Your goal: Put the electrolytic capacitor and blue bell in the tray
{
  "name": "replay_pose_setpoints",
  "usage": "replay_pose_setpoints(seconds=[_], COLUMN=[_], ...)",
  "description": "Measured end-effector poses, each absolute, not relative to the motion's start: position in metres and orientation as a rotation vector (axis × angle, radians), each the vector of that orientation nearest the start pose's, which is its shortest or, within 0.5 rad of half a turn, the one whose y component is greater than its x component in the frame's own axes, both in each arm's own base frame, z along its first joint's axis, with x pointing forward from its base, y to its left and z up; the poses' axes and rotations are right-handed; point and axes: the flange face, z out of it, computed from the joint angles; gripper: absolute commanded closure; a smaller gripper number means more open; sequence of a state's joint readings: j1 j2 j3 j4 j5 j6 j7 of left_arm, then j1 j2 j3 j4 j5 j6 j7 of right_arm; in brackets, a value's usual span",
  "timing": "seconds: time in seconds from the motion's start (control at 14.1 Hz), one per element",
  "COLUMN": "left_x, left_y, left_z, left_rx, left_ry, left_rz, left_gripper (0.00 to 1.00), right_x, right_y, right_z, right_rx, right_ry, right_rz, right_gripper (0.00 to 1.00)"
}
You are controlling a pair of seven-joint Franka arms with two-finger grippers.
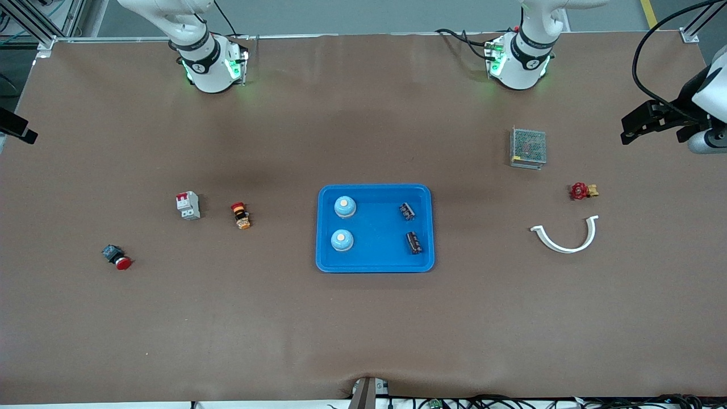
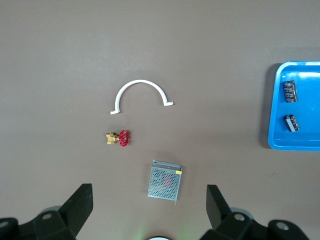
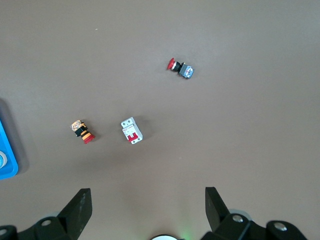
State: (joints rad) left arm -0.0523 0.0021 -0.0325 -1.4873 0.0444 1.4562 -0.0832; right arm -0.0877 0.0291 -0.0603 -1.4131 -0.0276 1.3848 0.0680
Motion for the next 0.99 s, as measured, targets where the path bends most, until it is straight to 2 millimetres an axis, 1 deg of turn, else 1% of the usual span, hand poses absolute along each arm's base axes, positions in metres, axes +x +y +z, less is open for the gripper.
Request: replay_pose_setpoints(seconds=[0.14,0.35,0.64,0.78,0.99], left_x=[0.536,0.533,0.536,0.536,0.533], left_y=[-0.041,-0.046,-0.046,-0.046,-0.046], left_z=[0.654,0.653,0.635,0.636,0.642], left_rx=[-3.095,-3.096,-3.095,-3.095,-3.096], left_ry=[-0.001,0.011,0.013,0.012,0.014], left_rz=[0.038,0.021,0.032,0.027,0.007], left_gripper=[0.00,0.00,0.00,0.00,0.00], right_x=[0.537,0.537,0.538,0.538,0.539], right_y=[-0.088,-0.087,-0.083,-0.082,-0.080], right_z=[0.665,0.663,0.663,0.663,0.662], right_rx=[-3.143,-3.142,-3.143,-3.143,-3.144], right_ry=[0.362,0.359,0.349,0.346,0.339], right_rz=[0.096,0.100,0.096,0.095,0.095], right_gripper=[0.00,0.00,0.00,0.00,0.00])
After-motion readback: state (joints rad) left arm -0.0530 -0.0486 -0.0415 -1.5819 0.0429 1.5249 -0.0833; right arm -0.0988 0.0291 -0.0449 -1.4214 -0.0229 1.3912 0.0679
